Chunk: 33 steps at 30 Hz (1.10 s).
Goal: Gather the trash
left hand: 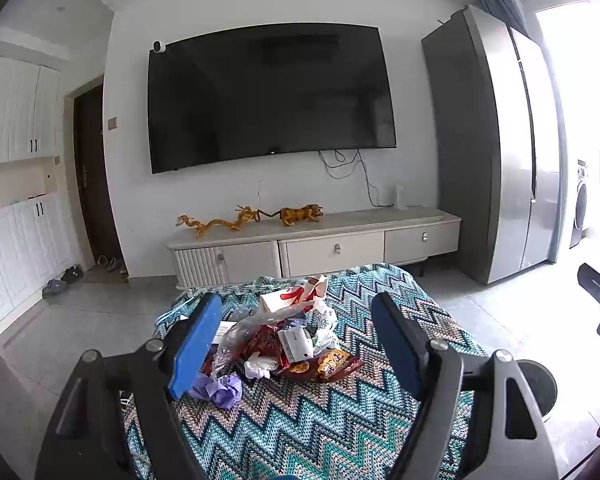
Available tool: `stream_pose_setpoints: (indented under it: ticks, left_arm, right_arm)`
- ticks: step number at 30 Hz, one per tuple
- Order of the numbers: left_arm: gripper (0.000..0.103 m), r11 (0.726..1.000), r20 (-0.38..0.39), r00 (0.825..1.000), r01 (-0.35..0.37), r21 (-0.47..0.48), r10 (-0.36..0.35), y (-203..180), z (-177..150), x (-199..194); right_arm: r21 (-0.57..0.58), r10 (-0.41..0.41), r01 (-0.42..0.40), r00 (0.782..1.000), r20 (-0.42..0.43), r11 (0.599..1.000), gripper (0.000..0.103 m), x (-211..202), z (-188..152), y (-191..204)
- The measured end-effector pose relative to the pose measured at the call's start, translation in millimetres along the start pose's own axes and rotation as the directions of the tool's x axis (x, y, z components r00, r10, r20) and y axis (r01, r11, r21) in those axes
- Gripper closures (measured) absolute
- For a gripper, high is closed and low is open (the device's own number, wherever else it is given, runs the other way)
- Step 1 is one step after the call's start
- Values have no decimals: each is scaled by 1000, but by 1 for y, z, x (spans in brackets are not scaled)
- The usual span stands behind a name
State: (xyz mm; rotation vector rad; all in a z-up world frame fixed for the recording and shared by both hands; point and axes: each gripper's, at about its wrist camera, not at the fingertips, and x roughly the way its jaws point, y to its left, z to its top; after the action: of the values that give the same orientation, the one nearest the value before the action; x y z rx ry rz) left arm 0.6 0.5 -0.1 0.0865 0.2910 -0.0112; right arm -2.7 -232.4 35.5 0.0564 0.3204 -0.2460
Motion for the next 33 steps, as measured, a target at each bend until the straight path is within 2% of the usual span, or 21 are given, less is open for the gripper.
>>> stream_pose_setpoints:
  ticks: [16,33]
  left_arm:
    - [27,1000,10,1000,0,3,0,-4,0,0]
    - [27,1000,54,998,-10,-13,11,0,5,-9]
  right_arm:
    - [-1,-7,7,1000,7,1000,0,-1,1,-3]
    - [5,-17,17,1000,11,1000,0,-1,-2,-10]
